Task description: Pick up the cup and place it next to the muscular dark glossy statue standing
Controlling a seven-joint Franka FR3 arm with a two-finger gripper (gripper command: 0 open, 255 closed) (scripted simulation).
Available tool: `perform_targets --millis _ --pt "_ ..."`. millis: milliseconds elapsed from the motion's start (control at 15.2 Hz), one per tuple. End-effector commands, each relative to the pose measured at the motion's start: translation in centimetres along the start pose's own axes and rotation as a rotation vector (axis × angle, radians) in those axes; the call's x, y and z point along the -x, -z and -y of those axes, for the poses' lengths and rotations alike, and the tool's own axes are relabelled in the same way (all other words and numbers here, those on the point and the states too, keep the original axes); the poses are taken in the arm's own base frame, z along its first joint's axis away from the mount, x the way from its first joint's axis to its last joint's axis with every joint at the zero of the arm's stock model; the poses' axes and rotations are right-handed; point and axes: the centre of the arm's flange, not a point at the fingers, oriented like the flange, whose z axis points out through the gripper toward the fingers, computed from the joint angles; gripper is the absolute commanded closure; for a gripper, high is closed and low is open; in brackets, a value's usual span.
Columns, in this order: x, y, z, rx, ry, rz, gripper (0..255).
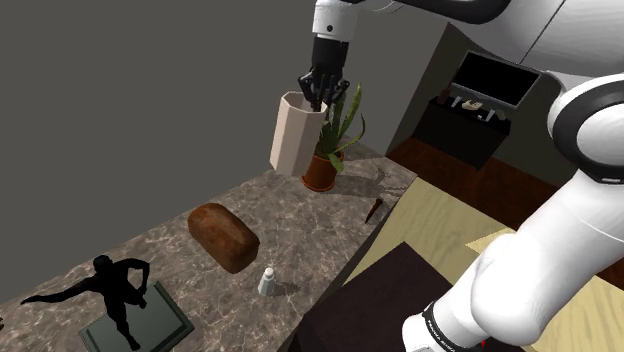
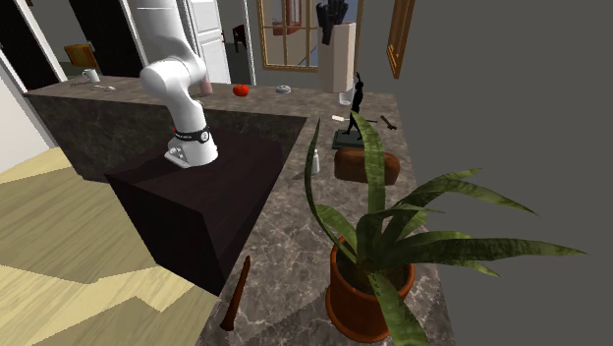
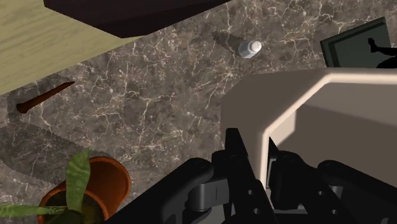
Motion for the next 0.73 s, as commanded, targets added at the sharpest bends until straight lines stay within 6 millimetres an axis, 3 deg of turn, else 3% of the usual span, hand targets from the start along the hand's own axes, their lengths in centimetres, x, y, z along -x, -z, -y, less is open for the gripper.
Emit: perform_targets --millis 0,660 --pt "0.9 -0.2 2.7 -0.001 -0.002 -0.001 255" --pt "5.6 -1.1 15.0 -0.001 -0.002 -0.001 255"
